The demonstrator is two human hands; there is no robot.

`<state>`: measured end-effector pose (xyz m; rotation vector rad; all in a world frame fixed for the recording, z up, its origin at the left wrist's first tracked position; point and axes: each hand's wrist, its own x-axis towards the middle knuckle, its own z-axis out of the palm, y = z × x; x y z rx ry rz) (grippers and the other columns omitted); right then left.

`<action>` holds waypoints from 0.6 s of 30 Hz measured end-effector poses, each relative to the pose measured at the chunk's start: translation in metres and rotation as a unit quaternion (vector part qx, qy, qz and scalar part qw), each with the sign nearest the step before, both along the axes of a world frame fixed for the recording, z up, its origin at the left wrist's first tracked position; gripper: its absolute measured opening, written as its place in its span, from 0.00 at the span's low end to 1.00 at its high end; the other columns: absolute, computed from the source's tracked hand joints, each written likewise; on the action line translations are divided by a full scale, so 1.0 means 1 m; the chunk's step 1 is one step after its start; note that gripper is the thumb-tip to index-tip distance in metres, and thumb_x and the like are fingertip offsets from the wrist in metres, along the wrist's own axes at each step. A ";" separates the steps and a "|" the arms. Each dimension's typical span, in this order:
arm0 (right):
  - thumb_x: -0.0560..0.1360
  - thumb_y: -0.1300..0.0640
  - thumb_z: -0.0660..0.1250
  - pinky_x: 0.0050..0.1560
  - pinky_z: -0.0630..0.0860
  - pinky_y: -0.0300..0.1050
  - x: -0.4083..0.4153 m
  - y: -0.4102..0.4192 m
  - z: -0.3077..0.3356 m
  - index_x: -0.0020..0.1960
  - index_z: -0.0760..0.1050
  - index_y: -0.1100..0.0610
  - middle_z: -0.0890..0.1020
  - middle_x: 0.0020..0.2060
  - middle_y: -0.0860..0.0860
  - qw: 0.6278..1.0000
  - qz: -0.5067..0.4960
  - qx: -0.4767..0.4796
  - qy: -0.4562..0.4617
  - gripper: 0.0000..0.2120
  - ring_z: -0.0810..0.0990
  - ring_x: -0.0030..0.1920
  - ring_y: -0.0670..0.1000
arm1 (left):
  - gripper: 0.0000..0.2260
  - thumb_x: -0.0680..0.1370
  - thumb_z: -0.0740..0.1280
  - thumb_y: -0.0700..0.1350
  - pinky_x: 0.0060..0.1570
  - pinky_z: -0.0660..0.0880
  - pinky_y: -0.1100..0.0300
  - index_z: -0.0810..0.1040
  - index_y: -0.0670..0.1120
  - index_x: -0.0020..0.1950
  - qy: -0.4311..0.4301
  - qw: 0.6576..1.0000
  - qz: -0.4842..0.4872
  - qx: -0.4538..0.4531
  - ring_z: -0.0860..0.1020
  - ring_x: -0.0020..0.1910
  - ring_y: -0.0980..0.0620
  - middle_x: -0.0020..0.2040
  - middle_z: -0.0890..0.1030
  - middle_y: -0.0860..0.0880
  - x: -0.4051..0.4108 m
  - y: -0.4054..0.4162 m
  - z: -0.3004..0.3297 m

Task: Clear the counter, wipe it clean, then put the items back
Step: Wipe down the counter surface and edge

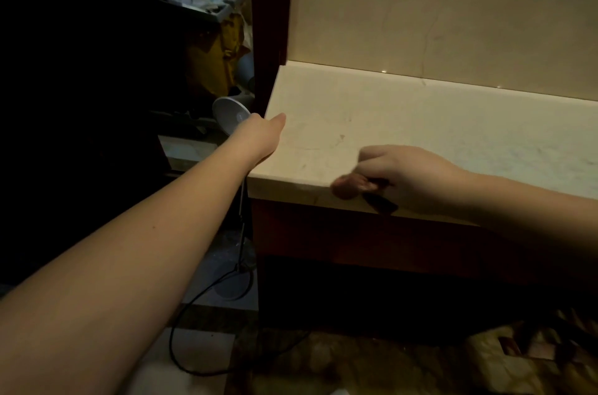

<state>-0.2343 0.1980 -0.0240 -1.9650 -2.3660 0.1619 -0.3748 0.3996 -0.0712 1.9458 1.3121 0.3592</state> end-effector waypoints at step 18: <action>0.74 0.62 0.66 0.40 0.67 0.43 0.018 -0.005 0.001 0.52 0.78 0.56 0.76 0.49 0.50 0.998 -0.061 -0.005 -0.021 0.08 0.75 0.46 0.52 | 0.24 0.83 0.55 0.56 0.48 0.65 0.55 0.70 0.37 0.67 -0.001 1.000 0.005 0.010 0.74 0.62 0.38 0.64 0.75 0.38 -0.002 -0.004 0.002</action>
